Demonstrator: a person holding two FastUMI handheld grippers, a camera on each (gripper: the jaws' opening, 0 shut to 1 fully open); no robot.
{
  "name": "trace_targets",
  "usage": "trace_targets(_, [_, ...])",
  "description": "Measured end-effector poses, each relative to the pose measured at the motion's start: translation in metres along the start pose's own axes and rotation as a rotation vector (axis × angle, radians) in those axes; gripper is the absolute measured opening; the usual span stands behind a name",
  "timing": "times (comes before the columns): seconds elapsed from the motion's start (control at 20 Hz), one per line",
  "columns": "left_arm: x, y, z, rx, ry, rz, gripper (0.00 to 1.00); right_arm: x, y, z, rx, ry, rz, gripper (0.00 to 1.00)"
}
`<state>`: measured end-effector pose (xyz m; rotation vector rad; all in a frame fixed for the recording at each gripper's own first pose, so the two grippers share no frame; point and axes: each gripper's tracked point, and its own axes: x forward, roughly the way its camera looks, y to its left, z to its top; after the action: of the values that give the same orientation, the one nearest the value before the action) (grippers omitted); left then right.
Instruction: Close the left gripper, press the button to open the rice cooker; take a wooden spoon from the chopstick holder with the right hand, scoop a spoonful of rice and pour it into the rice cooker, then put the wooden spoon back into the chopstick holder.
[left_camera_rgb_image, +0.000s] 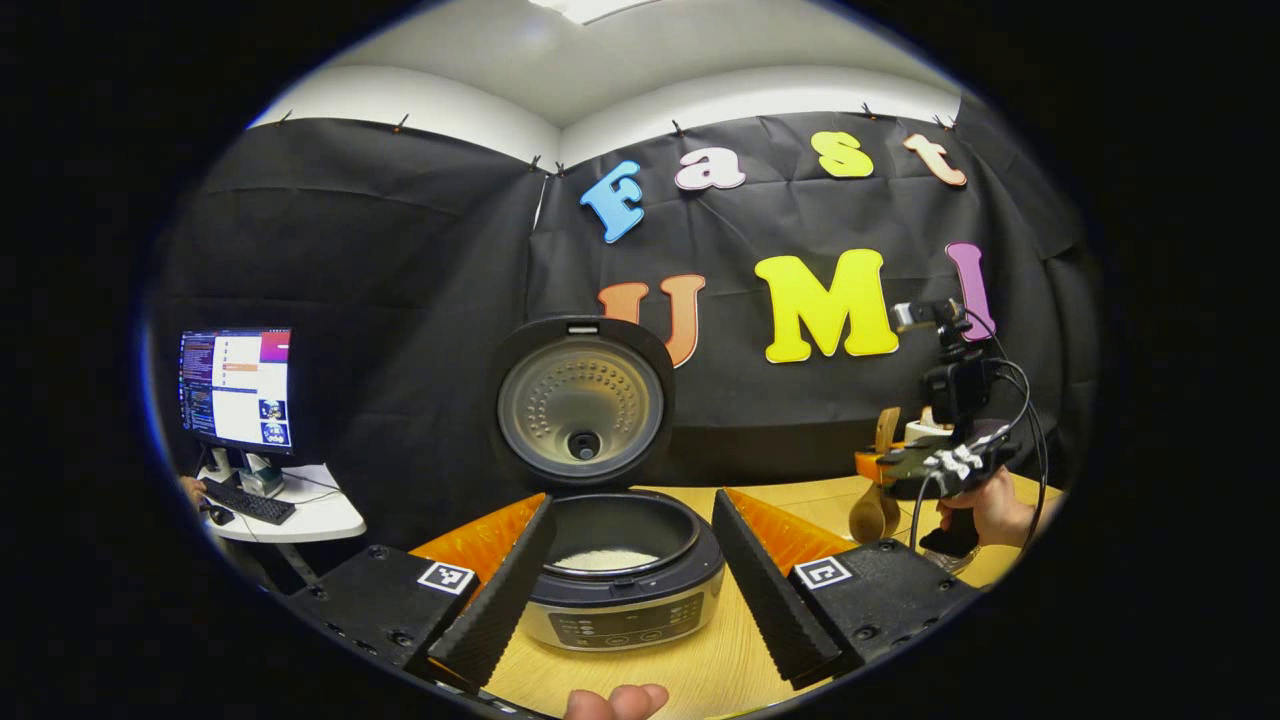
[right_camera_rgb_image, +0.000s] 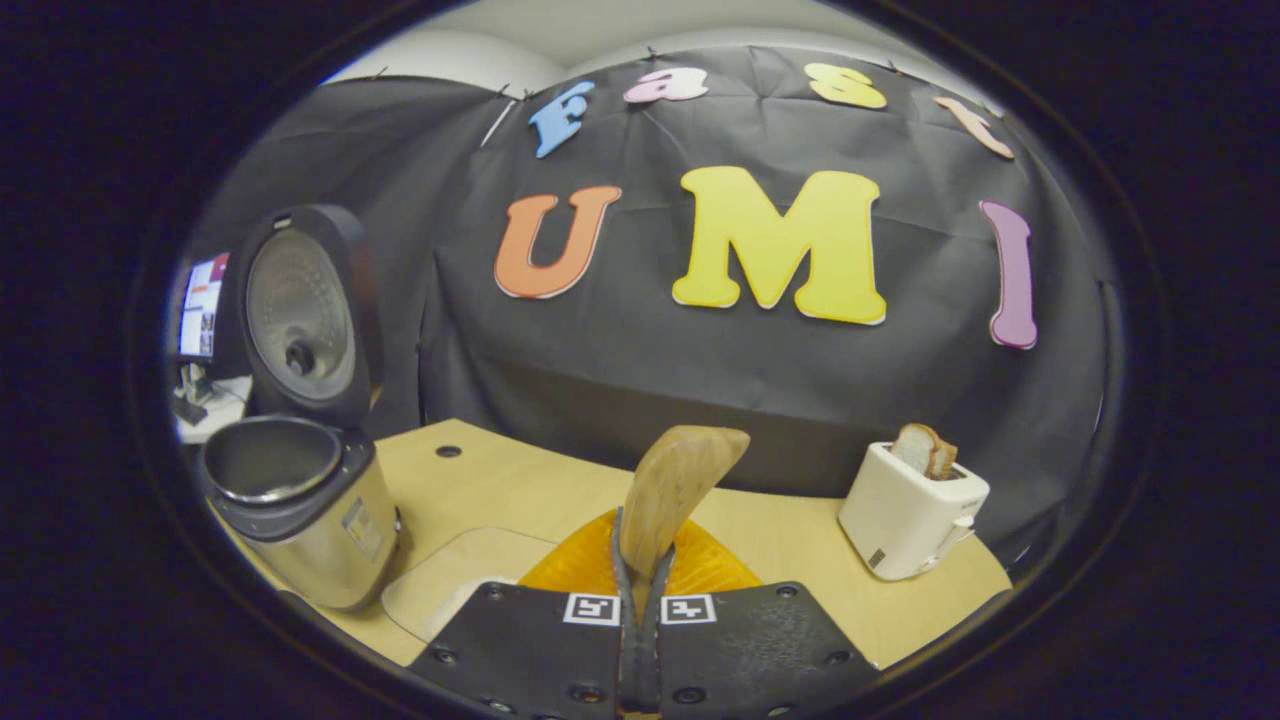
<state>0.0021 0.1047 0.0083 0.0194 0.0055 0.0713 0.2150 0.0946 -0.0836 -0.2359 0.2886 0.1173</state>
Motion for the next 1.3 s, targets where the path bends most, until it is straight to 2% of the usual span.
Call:
trace_targets(0.15, [0.000, 0.011, -0.001, -0.029, 0.001, 0.007, 1.00, -0.001, 0.002, -0.018, -0.077, 0.026, -0.040, 0.00])
trace_targets(0.3, [-0.001, 0.018, -0.002, -0.039, 0.005, 0.018, 1.00, 0.001, 0.014, -0.025, -0.115, 0.048, -0.042, 0.00])
trace_targets(0.4, [-0.001, 0.021, -0.001, -0.041, 0.002, 0.021, 1.00, -0.002, 0.026, -0.028, -0.096, 0.054, -0.020, 0.00])
trace_targets(0.8, [-0.004, 0.036, 0.001, 0.007, -0.005, 0.081, 1.00, -0.006, 0.081, -0.031, 0.129, 0.123, 0.107, 0.00])
trace_targets(1.1, [-0.005, 0.037, 0.002, -0.007, -0.003, 0.079, 1.00, 0.001, 0.096, -0.021, 0.373, 0.162, 0.164, 0.00])
trace_targets(1.3, [-0.006, 0.040, 0.001, -0.012, 0.001, 0.081, 1.00, 0.004, 0.093, -0.023, 0.608, 0.194, 0.206, 0.00])
